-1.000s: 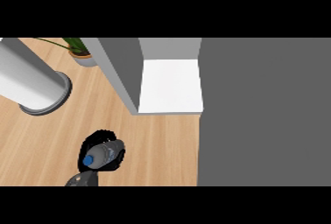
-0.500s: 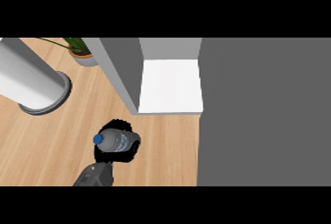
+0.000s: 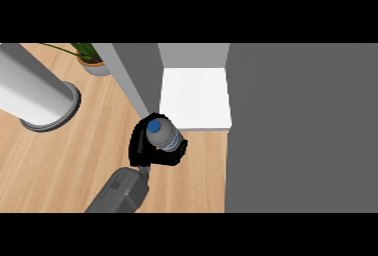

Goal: Pick up the bottled water, place it into the cabinet and close the cabinet

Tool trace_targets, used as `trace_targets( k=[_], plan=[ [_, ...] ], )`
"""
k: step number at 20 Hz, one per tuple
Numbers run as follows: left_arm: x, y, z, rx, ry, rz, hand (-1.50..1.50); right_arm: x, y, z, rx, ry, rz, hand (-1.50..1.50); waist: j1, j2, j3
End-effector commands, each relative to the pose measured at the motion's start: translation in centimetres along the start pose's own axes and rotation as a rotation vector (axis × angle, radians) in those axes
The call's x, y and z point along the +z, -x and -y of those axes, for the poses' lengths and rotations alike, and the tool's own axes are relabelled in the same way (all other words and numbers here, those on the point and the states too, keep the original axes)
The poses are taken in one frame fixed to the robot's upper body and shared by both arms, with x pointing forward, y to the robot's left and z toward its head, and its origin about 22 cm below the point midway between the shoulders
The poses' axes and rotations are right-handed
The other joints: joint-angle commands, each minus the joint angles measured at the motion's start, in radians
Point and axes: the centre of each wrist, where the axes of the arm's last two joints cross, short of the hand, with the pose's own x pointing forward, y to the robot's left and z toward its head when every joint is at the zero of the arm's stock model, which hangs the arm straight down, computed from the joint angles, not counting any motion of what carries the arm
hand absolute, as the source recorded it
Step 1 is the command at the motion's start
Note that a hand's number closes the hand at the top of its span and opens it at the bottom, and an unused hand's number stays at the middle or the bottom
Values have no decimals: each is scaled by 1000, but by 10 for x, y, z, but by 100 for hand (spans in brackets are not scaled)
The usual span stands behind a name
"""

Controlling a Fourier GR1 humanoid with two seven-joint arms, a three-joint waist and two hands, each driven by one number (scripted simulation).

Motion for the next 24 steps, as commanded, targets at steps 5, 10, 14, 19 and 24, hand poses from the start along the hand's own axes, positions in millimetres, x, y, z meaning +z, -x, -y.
trace_targets(
  k=[5,10,14,19,24],
  plan=[
    [-42,-49,67,-65,1,15,150,1,-17,3,-10,-10,57,-150,-13,1,0],
    [-68,-47,75,-196,1,-25,150,2,-9,8,-16,18,46,-150,-16,4,0],
    [-95,-50,78,-229,-103,-31,150,-9,-20,6,-1,-27,63,-150,-47,16,-1],
    [-120,-55,71,-269,-120,-67,150,-11,-25,12,5,-18,103,-150,-50,21,-1],
    [-139,-62,65,-478,-132,-60,150,-10,-14,16,-2,-13,71,-150,-50,22,-1]
  ],
)
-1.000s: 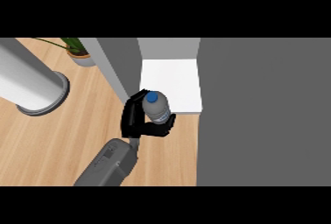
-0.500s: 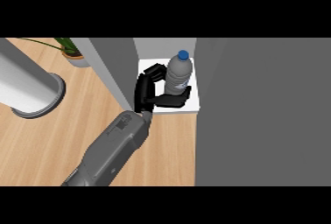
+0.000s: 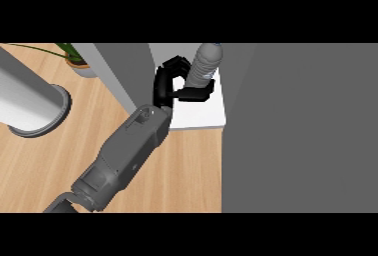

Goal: Pick up the bottled water, place it into the cabinet and close the cabinet

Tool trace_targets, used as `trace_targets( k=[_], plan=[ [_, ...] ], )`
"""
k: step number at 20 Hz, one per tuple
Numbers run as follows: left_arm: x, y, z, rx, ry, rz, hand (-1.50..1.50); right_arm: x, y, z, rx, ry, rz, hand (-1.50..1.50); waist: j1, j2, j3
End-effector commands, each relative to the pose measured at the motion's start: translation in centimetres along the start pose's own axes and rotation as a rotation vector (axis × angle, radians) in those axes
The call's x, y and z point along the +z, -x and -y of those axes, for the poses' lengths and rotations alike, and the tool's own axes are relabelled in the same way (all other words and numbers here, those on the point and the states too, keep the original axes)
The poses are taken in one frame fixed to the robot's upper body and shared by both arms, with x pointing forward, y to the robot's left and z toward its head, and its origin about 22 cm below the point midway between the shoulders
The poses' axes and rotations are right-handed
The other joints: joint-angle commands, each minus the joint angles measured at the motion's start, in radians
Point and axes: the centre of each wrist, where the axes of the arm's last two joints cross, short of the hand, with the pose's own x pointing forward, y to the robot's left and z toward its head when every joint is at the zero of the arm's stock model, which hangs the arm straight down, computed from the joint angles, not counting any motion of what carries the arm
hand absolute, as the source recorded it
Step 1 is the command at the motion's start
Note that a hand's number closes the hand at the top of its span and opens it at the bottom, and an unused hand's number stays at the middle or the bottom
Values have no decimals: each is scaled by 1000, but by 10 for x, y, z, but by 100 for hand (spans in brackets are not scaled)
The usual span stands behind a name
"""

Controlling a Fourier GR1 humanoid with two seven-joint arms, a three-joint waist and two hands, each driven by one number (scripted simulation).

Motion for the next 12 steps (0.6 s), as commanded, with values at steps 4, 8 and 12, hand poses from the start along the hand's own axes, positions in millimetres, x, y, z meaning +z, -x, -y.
trace_targets(
  k=[4,8,12],
  plan=[
    [-19,10,-22,-138,-119,-53,150,-1,-13,4,-60,-18,65,-150,-24,11,0],
    [-18,15,-25,-95,-207,-74,150,-1,-14,2,-64,-5,69,-150,-17,11,-1],
    [-25,17,-41,-140,-210,-60,150,-1,-18,0,-59,-27,79,-150,-36,15,-2]
  ],
)
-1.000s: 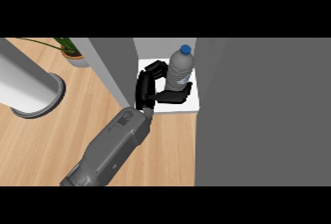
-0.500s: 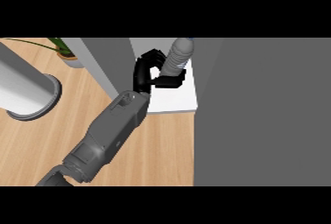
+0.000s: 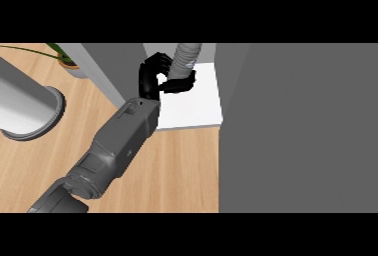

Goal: Pick up the bottled water, place it into the cabinet and close the cabinet

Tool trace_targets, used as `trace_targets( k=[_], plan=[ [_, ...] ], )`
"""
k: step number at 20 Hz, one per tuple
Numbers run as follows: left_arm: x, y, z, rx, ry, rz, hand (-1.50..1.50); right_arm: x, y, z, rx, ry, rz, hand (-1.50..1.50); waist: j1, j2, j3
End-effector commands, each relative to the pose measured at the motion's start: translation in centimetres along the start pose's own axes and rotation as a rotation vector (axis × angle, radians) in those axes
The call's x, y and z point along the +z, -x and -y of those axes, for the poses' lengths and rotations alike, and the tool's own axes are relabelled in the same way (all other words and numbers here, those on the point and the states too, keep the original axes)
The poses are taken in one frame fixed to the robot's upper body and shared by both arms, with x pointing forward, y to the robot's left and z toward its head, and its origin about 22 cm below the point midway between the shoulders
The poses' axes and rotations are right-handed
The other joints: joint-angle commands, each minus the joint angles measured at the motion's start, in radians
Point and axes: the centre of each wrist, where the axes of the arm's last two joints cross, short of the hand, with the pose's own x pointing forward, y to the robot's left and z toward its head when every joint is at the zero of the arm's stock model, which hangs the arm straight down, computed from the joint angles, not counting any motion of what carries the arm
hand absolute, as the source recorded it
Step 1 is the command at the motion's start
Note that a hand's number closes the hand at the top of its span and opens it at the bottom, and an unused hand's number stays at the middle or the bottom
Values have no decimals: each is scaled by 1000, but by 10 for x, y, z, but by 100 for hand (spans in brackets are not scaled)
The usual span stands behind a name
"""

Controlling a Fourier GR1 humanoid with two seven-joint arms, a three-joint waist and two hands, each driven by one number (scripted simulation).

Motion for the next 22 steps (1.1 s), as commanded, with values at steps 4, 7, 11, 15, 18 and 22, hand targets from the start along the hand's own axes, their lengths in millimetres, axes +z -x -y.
trace_targets(
  k=[4,7,11,15,18,22],
  plan=[
    [-13,-3,-13,-149,-78,84,-150,-1,-13,-2,-47,-21,41,-150,-26,8,0],
    [-19,-4,-21,-175,-90,118,-150,-1,-17,-4,-48,-15,53,-150,-24,8,-1],
    [-17,-8,-12,-193,-94,122,-150,3,-6,-2,-66,-22,40,-150,-28,8,0],
    [-23,-23,-9,-126,12,138,-150,1,-9,-3,-65,-54,28,-150,-21,8,-1],
    [-28,-45,-2,-12,27,206,-150,-2,-4,-8,-80,-48,43,-150,-20,9,-2],
    [-23,-48,7,151,92,246,-150,7,-6,1,-86,-41,17,-150,-1,-4,0]
  ],
)
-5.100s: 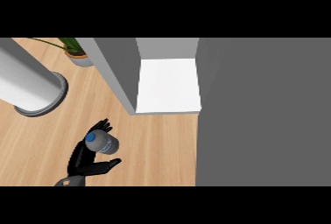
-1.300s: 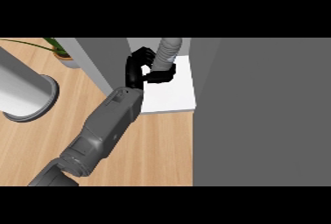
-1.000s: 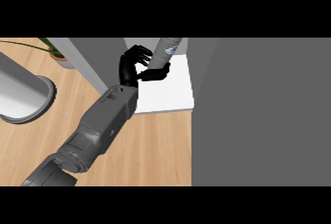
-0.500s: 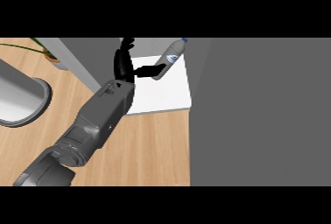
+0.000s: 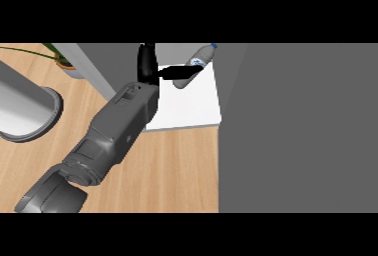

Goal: Pick up the bottled water, place it into the cabinet and close the cabinet

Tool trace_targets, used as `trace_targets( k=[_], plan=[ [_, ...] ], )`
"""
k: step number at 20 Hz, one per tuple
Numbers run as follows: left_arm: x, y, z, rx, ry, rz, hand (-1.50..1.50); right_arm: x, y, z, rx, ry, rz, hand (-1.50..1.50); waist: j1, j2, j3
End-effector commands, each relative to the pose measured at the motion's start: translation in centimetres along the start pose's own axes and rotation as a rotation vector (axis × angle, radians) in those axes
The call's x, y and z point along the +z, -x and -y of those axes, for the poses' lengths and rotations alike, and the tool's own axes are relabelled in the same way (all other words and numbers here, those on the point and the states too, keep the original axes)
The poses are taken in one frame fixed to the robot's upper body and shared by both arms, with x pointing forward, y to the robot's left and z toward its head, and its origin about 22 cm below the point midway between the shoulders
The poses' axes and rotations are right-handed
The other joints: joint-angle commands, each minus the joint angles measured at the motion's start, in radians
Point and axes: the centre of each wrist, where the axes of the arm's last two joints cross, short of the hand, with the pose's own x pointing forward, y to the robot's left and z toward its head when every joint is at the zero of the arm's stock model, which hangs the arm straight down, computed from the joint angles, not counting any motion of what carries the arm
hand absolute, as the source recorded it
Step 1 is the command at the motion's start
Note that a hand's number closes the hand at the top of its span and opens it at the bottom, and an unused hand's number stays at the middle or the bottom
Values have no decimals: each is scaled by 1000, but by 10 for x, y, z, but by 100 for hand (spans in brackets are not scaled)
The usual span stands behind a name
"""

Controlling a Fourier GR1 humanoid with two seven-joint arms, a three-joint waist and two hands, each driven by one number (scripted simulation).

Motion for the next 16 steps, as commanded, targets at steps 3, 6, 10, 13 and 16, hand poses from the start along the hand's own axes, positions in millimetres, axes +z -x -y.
trace_targets(
  k=[3,6,10,13,16],
  plan=[
    [-9,-14,0,189,97,63,-150,1,-15,-5,-25,6,22,-150,27,-13,1],
    [12,-5,21,209,113,72,-150,2,-18,-5,-51,8,30,-150,32,-18,1],
    [15,-1,20,206,118,66,-150,-3,-17,-6,-36,6,12,-150,55,-24,2],
    [26,4,20,237,124,66,-150,1,-25,-12,-38,28,14,-150,57,-32,2],
    [36,13,18,271,121,59,-150,-6,-41,-24,-30,24,26,-150,62,-33,1]
  ],
)
